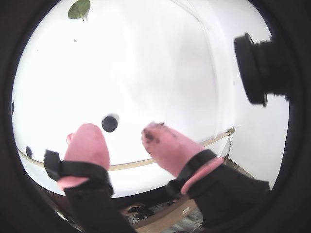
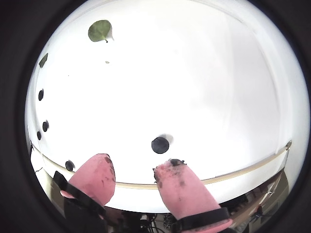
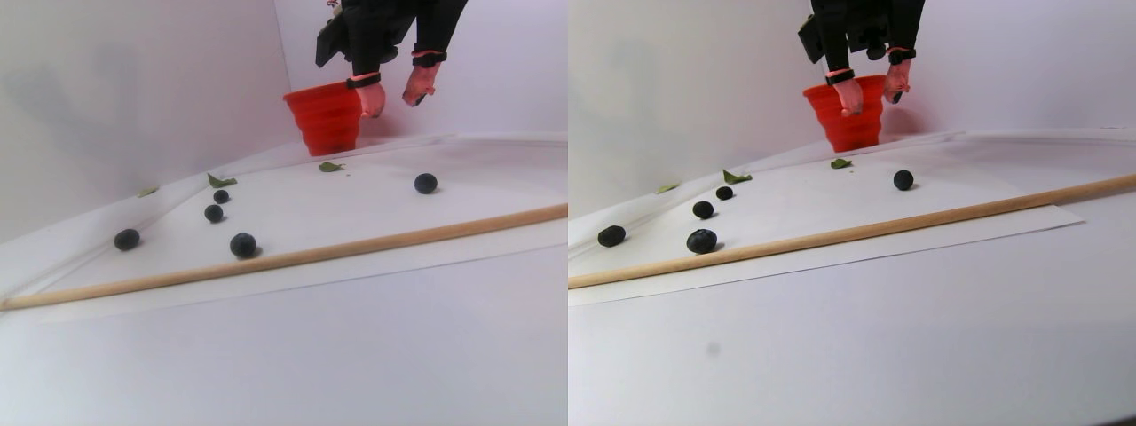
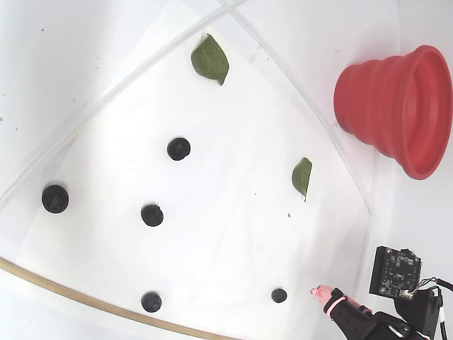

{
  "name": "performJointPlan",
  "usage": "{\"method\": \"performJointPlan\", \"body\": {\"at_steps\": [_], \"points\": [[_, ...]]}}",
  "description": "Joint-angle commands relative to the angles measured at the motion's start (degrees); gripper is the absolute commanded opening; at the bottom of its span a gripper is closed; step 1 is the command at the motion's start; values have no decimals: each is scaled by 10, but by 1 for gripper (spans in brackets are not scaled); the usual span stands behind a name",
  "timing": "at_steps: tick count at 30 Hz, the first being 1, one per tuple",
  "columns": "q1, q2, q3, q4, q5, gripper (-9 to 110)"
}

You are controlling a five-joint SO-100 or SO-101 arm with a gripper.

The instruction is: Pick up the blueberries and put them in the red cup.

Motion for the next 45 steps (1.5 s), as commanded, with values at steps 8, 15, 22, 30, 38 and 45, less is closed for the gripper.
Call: {"method": "performJointPlan", "body": {"at_steps": [8, 15, 22, 30, 38, 45], "points": [[15, 25, -4, -10, 0, 16], [18, -4, -2, -26, 4, 16], [22, -32, 4, -42, 6, 16], [31, -62, 5, -63, 1, 16], [38, -79, 11, -80, -4, 16], [40, -98, 12, -96, -7, 16]]}}
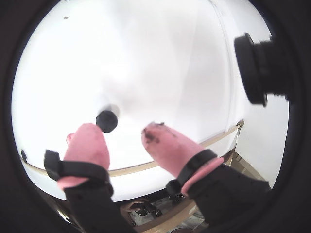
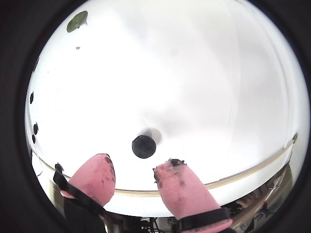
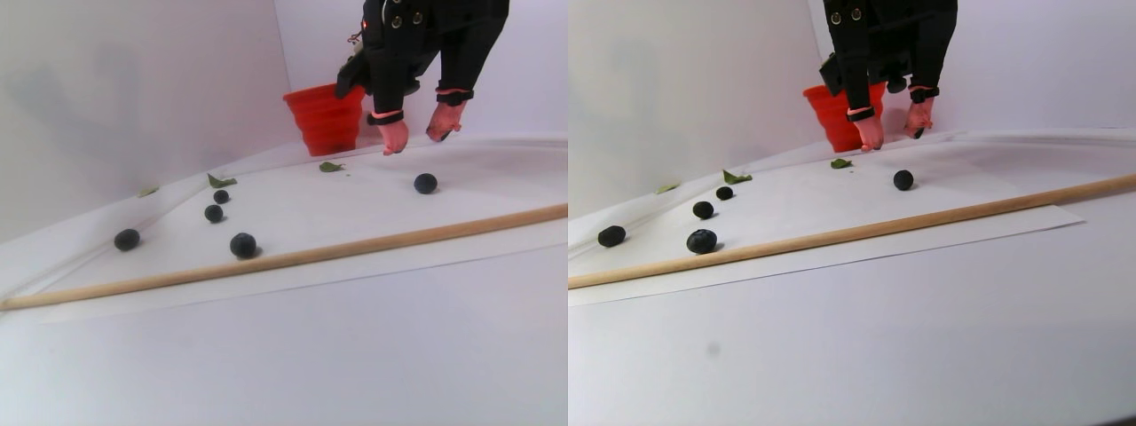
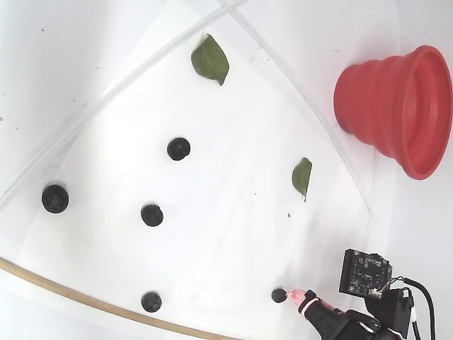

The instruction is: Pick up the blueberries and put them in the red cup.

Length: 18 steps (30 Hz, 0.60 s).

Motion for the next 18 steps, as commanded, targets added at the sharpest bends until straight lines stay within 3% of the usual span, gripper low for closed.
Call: {"method": "performJointPlan", "body": {"at_steps": [1, 18], "points": [[6, 2, -2, -11, -4, 16], [8, -63, -7, -55, -7, 16]]}}
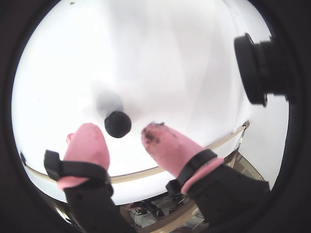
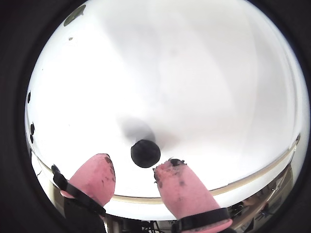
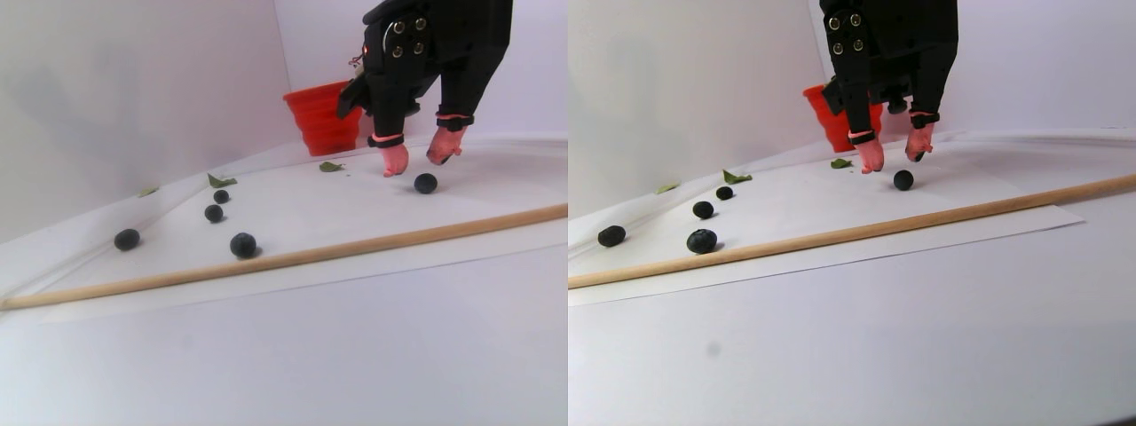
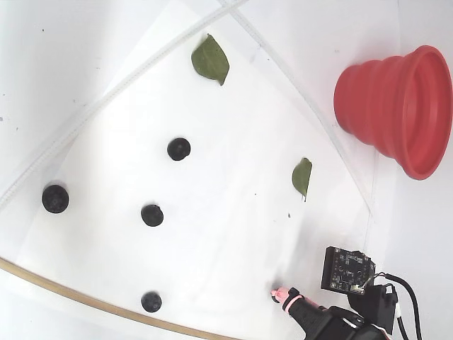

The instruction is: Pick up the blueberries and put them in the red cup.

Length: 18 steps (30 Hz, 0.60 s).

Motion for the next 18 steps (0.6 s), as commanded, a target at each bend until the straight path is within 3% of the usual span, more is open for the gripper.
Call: {"method": "performJointPlan", "body": {"at_steps": [1, 18], "points": [[8, 1, -7, -11, -7, 16], [17, -38, -15, -40, -15, 16]]}}
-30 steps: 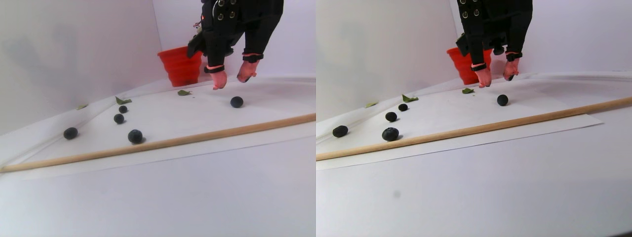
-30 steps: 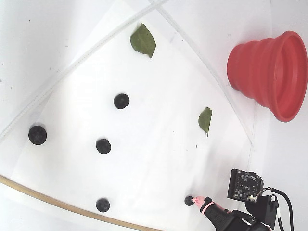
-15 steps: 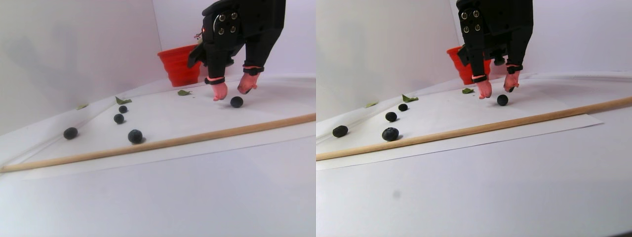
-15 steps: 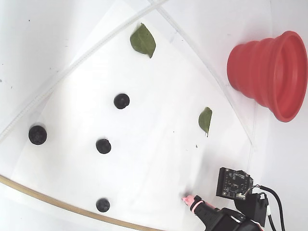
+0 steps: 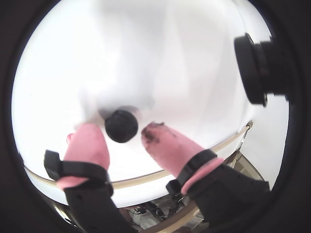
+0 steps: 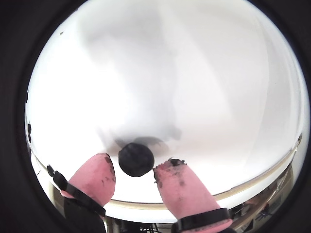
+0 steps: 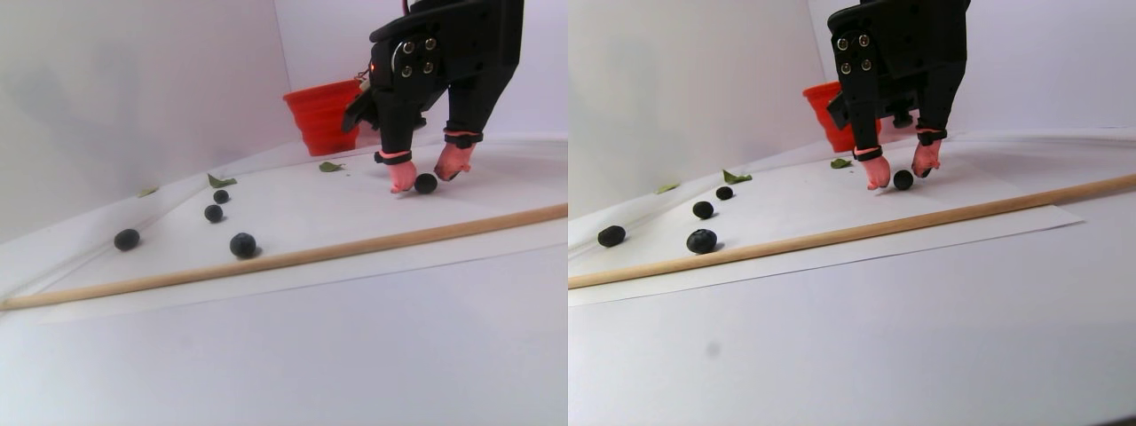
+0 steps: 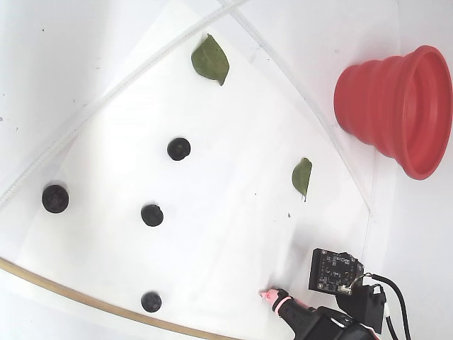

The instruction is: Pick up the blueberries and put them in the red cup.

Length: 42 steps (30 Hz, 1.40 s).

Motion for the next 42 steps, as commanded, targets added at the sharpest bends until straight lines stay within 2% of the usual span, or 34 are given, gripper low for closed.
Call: {"method": "performJointPlan", "body": {"at_steps": [1, 42], "points": [[7, 4, -16, -7, -4, 16], [-6, -18, -18, -42, 14, 11]]}}
